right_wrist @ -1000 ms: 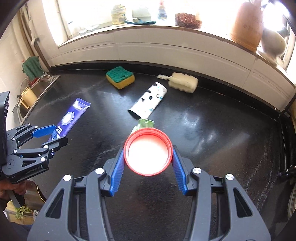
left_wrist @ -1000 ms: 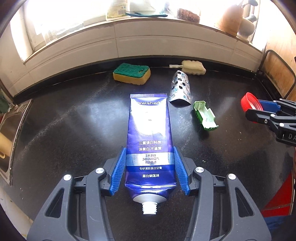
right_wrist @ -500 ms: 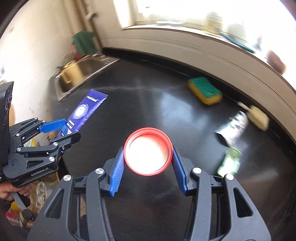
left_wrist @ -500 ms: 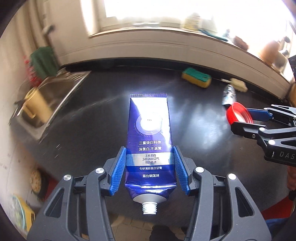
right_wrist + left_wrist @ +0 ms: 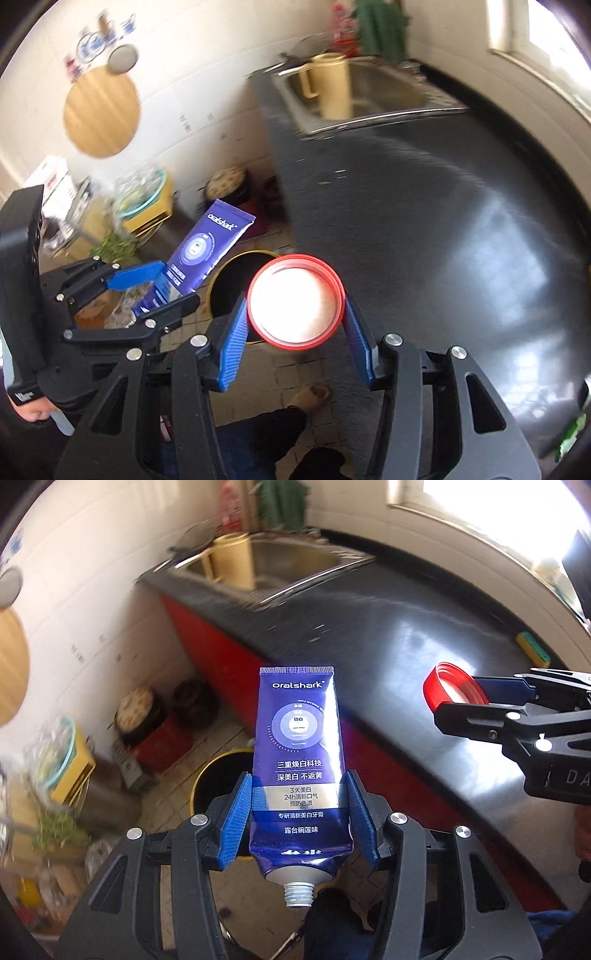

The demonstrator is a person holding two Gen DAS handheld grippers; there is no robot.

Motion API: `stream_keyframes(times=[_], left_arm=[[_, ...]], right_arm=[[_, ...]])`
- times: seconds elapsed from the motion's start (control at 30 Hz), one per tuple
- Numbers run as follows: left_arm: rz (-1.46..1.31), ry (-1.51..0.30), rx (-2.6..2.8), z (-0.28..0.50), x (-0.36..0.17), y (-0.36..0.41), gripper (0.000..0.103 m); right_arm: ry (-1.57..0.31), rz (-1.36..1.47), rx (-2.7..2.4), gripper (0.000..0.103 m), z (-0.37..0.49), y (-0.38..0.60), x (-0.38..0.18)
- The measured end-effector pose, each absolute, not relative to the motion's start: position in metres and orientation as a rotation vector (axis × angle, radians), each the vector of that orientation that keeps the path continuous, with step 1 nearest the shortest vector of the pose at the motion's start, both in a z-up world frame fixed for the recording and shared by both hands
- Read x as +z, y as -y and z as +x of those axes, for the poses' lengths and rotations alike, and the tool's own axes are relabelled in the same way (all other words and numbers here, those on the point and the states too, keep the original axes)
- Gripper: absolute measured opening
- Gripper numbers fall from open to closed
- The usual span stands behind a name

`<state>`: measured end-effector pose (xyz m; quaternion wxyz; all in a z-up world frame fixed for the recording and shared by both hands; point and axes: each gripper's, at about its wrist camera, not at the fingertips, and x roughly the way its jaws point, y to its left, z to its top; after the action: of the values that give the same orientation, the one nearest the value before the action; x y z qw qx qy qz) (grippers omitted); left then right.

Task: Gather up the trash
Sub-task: 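Carry tube and red lid to the bin and open both tools over it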

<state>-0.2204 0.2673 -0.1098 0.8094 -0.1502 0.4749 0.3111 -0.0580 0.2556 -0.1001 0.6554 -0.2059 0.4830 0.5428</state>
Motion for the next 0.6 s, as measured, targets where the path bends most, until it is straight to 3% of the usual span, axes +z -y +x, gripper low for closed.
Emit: stream_keyframes(times=[0.6], left_arm=[[-0.543,-1.031,0.791,-0.293,-0.183,-0.366,0.05]], right_arm=[[-1.251,-0.602,1.31,0.049,-0.113,-0.406,-0.166]])
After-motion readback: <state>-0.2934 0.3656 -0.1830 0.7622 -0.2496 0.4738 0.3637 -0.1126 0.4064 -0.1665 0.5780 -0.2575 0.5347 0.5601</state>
